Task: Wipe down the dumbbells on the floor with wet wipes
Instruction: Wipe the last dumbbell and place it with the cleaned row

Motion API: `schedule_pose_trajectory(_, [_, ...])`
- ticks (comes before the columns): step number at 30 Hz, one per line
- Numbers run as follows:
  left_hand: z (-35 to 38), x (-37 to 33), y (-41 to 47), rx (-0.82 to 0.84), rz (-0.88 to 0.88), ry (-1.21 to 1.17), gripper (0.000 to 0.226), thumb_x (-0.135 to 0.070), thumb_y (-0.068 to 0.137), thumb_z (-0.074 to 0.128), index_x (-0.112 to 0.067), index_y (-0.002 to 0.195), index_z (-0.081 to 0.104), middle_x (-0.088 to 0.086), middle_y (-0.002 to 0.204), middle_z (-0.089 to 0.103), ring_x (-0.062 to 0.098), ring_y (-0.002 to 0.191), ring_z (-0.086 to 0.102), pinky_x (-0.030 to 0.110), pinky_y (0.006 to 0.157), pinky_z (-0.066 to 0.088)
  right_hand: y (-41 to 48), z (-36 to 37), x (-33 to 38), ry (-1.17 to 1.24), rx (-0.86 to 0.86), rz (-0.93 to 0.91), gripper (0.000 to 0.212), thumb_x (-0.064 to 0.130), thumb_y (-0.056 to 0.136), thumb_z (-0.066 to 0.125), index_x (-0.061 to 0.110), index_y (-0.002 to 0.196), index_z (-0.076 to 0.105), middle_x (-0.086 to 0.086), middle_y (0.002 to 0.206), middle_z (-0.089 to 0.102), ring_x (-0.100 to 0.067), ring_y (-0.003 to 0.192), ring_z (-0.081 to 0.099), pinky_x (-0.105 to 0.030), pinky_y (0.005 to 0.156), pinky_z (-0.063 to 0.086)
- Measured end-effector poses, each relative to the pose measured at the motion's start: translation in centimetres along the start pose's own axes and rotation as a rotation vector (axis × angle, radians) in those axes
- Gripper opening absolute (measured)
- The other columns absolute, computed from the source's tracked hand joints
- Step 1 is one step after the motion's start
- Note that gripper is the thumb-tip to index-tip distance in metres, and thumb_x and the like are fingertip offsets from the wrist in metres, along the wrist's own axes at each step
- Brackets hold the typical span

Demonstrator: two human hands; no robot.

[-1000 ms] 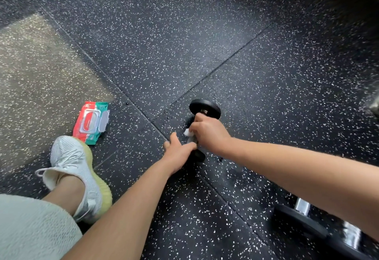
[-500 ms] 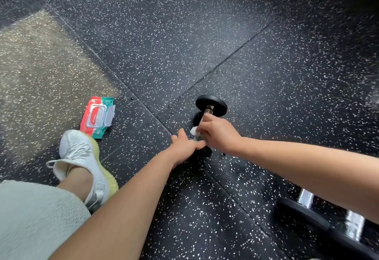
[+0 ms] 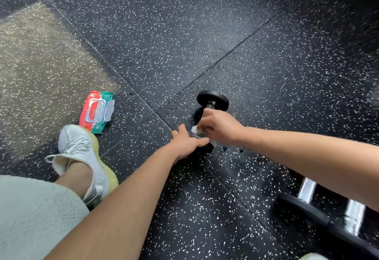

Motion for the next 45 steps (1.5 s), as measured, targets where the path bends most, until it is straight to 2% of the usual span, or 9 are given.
schedule_pose_trajectory(5, [0.3,-0.1,0.0,-0.033,0.021,0.013,0.130,-0.066,0.075,0.084,-0.027,0.167,0.001,0.004,0.174,-0.004,0.035,0.158,0.016,0.056,0.126,0.023,1.2,-3.0,-3.8,-0.036,-0.182,0.234,0.015,0.017,0.089,0.069,0.025,0.095,0.080,0.004,0.101,0.064,-0.025,0.084,0.065,-0.037,0.071,0.053])
schedule_pose_trajectory(11, [0.7,-0.1,0.2,0.005,0.044,-0.019,0.135,-0.066,0.072,0.086,-0.027,0.166,-0.004,0.007,0.174,-0.001,0.034,0.158,0.020,0.054,0.124,0.026,-0.4,0.3,-0.1,-0.018,0.045,0.020,0.016,0.013,0.084,0.073,0.022,0.095,0.081,0.004,0.091,0.060,-0.024,0.079,0.063,-0.034,0.065,0.049])
schedule_pose_trajectory(16, [0.7,-0.1,0.2,-0.012,0.061,-0.098,0.127,-0.062,0.075,0.084,-0.029,0.166,0.002,0.008,0.172,0.006,0.032,0.155,0.025,0.050,0.120,0.029,1.0,-0.7,-1.1,-0.047,0.008,0.087,0.016,0.017,0.089,0.069,0.022,0.098,0.081,0.002,0.093,0.060,-0.026,0.082,0.064,-0.035,0.067,0.049])
schedule_pose_trajectory(20, [1.0,-0.8,-0.2,-0.029,0.056,-0.116,0.101,-0.048,0.090,0.070,-0.026,0.165,0.006,0.008,0.166,0.011,0.032,0.147,0.032,0.042,0.103,0.032,1.6,-1.0,-1.4,-0.109,0.080,0.152,0.020,0.021,0.095,0.062,0.024,0.103,0.080,0.003,0.093,0.054,-0.024,0.082,0.059,-0.031,0.063,0.034])
schedule_pose_trajectory(26, [1.6,-1.1,-0.6,-0.003,0.022,-0.082,0.112,-0.050,0.088,0.077,-0.024,0.167,0.001,0.008,0.168,0.005,0.036,0.150,0.030,0.050,0.119,0.029,1.8,-0.8,-1.0,-0.159,0.216,0.160,0.021,0.015,0.094,0.061,0.024,0.101,0.079,0.004,0.094,0.050,-0.021,0.085,0.060,-0.028,0.062,0.033])
schedule_pose_trajectory(33, [2.2,-1.3,-1.2,-0.070,0.059,0.035,0.132,-0.066,0.073,0.084,-0.025,0.166,0.000,0.006,0.169,0.008,0.033,0.158,0.012,0.058,0.125,0.022,-1.2,-0.3,-1.4,-0.087,0.066,0.154,0.021,0.014,0.090,0.066,0.023,0.103,0.080,0.003,0.096,0.058,-0.026,0.081,0.063,-0.031,0.064,0.036])
schedule_pose_trajectory(37, [1.9,-1.1,-1.0,-0.083,0.068,0.011,0.130,-0.061,0.072,0.086,-0.028,0.166,0.003,0.006,0.168,0.014,0.033,0.155,0.021,0.056,0.123,0.027,-2.5,0.5,-1.3,0.023,-0.029,0.101,0.017,0.013,0.087,0.069,0.022,0.095,0.080,0.002,0.091,0.061,-0.029,0.077,0.063,-0.038,0.065,0.051])
schedule_pose_trajectory(41, [2.3,-0.6,-0.8,-0.114,0.068,-0.051,0.131,-0.061,0.066,0.089,-0.033,0.165,0.008,0.006,0.169,0.016,0.032,0.155,0.021,0.056,0.124,0.027,-2.6,-0.8,-2.9,0.041,-0.142,0.125,0.016,0.011,0.090,0.069,0.021,0.096,0.080,0.006,0.093,0.059,-0.025,0.081,0.065,-0.028,0.064,0.040])
schedule_pose_trajectory(45, [3.0,-0.8,-1.0,-0.138,0.073,-0.098,0.130,-0.055,0.068,0.093,-0.034,0.164,0.008,0.005,0.170,0.016,0.031,0.155,0.022,0.055,0.124,0.028,-3.1,-2.8,-5.4,0.065,-0.287,0.255,0.012,0.015,0.090,0.072,0.021,0.097,0.081,0.005,0.096,0.062,-0.026,0.082,0.065,-0.034,0.067,0.051])
Point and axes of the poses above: each hand's wrist, its own y-axis towards the middle knuckle, its own z-axis out of the palm, x = y × z, the point moved 10 cm from there along y, towards the middle knuckle
